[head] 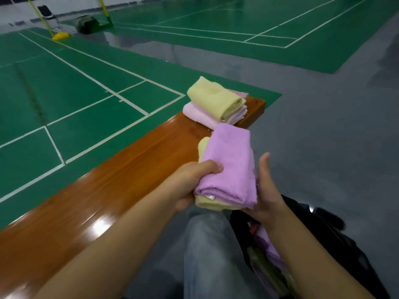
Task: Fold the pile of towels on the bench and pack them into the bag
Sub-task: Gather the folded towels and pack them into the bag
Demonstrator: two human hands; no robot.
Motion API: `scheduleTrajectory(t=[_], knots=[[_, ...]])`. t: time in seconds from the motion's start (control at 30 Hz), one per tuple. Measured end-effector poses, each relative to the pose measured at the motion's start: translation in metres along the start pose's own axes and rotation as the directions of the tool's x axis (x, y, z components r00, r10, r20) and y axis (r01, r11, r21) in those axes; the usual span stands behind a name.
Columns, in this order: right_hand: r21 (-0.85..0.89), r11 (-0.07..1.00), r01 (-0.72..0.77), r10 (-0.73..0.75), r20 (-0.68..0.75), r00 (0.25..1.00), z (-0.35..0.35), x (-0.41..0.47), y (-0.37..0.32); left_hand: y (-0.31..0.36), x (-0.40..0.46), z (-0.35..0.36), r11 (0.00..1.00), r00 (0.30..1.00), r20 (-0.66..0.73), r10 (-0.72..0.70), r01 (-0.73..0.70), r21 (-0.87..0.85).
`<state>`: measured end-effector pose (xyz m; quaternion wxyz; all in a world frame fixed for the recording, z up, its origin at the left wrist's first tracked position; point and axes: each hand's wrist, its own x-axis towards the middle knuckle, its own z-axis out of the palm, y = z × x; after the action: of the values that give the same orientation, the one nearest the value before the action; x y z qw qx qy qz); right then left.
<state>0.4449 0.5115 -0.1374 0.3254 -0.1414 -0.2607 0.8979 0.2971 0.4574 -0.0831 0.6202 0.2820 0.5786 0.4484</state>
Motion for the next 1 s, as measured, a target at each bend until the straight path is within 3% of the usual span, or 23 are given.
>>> scheduleTrajectory(t=[0.2, 0.3, 0.47, 0.53, 0.67, 0.73, 0.77, 0.83, 0.9, 1.0], knots=[[-0.205, 0.979, -0.011, -0.056, -0.317, 0.947, -0.072, -0.039, -0.019, -0.048, 0.048, 0.045, 0.977, 0.975, 0.137, -0.175, 0.155, 0.150], [-0.297, 0.954, -0.040, -0.111, -0.476, 0.872, -0.119, -0.056, -0.033, -0.076, 0.083, 0.078, 0.965, 0.950, 0.207, -0.235, 0.203, 0.166], [-0.241, 0.969, -0.051, -0.112, -0.613, 0.782, -0.193, -0.092, -0.045, -0.129, 0.137, 0.118, 0.916, 0.870, 0.321, -0.375, 0.294, 0.274], [-0.263, 0.963, -0.059, -0.144, -0.686, 0.713, -0.220, -0.108, -0.043, -0.146, 0.154, 0.124, 0.897, 0.856, 0.300, -0.421, 0.346, 0.274], [-0.347, 0.924, -0.159, -0.197, -0.792, 0.577, -0.261, -0.137, -0.027, -0.186, 0.187, 0.115, 0.837, 0.830, 0.127, -0.543, 0.522, 0.165], [-0.377, 0.894, -0.243, -0.177, -0.795, 0.581, -0.274, -0.147, -0.014, -0.207, 0.199, 0.105, 0.780, 0.815, 0.013, -0.579, 0.550, 0.299], [-0.385, 0.880, -0.277, -0.156, -0.786, 0.598, -0.277, -0.151, -0.008, -0.219, 0.204, 0.099, 0.707, 0.830, -0.029, -0.557, 0.492, 0.508], [-0.373, 0.872, -0.318, -0.100, -0.769, 0.631, -0.283, -0.156, 0.004, -0.241, 0.212, 0.089, 0.381, 0.876, 0.012, -0.482, 0.197, 0.903], [-0.364, 0.868, -0.338, -0.070, -0.763, 0.642, -0.285, -0.157, 0.015, -0.261, 0.214, 0.086, 0.094, 0.852, 0.131, -0.507, -0.097, 0.991], [-0.377, 0.841, -0.389, -0.035, -0.754, 0.655, -0.291, -0.156, 0.027, -0.286, 0.218, 0.089, -0.129, 0.771, 0.270, -0.576, -0.413, 0.902]])
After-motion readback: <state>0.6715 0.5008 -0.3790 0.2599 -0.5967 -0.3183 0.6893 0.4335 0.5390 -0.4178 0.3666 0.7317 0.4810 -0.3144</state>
